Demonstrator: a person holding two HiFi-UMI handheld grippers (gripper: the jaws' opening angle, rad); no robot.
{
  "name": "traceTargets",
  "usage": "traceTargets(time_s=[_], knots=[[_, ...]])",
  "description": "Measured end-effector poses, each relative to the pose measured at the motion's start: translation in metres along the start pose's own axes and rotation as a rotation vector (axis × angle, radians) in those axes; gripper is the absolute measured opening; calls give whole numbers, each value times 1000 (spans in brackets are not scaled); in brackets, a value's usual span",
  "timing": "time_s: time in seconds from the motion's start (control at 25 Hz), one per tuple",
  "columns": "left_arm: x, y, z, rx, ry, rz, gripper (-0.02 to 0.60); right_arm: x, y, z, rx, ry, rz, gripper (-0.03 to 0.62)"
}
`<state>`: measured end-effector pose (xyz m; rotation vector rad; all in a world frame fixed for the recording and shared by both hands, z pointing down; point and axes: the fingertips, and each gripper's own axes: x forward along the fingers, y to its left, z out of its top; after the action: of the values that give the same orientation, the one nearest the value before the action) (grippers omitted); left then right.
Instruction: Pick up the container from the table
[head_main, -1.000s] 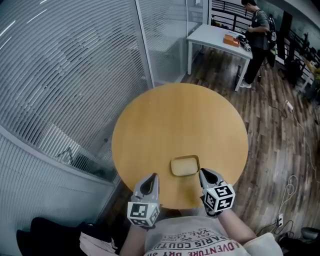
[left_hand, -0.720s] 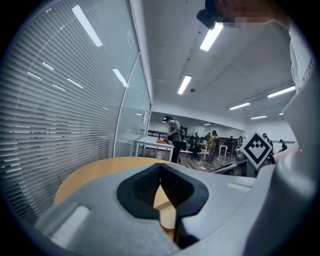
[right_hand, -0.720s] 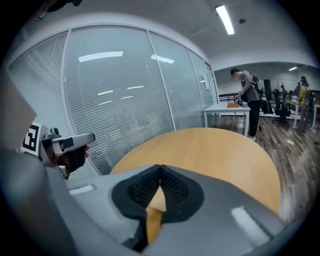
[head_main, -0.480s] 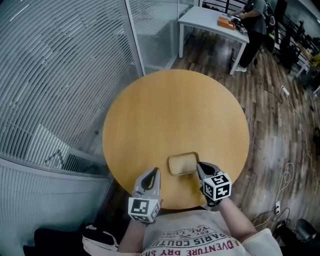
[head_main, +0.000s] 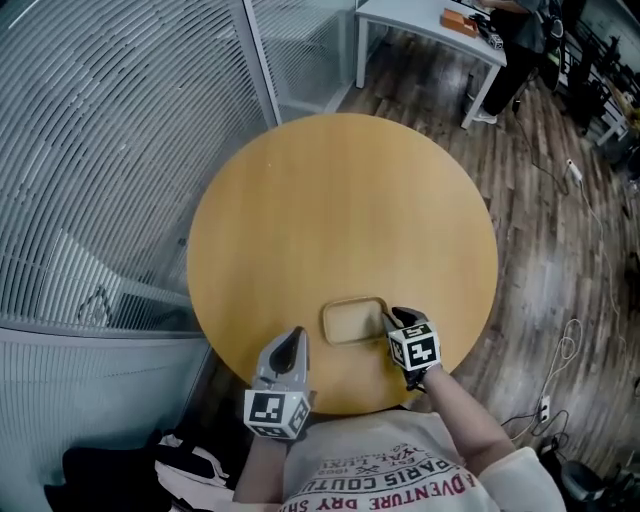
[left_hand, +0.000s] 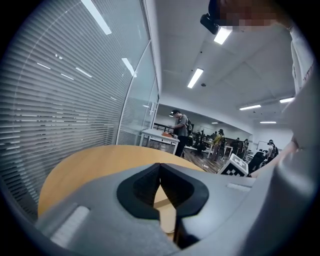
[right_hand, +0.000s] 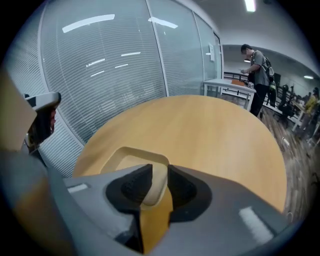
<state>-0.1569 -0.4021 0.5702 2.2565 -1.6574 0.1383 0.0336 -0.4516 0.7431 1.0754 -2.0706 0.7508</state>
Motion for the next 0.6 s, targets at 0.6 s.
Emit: traceTargets(time_s=[0.6], knots=[[18,1,-15,-40,30,27,6,65,-25,-36,54,218,-52,17]])
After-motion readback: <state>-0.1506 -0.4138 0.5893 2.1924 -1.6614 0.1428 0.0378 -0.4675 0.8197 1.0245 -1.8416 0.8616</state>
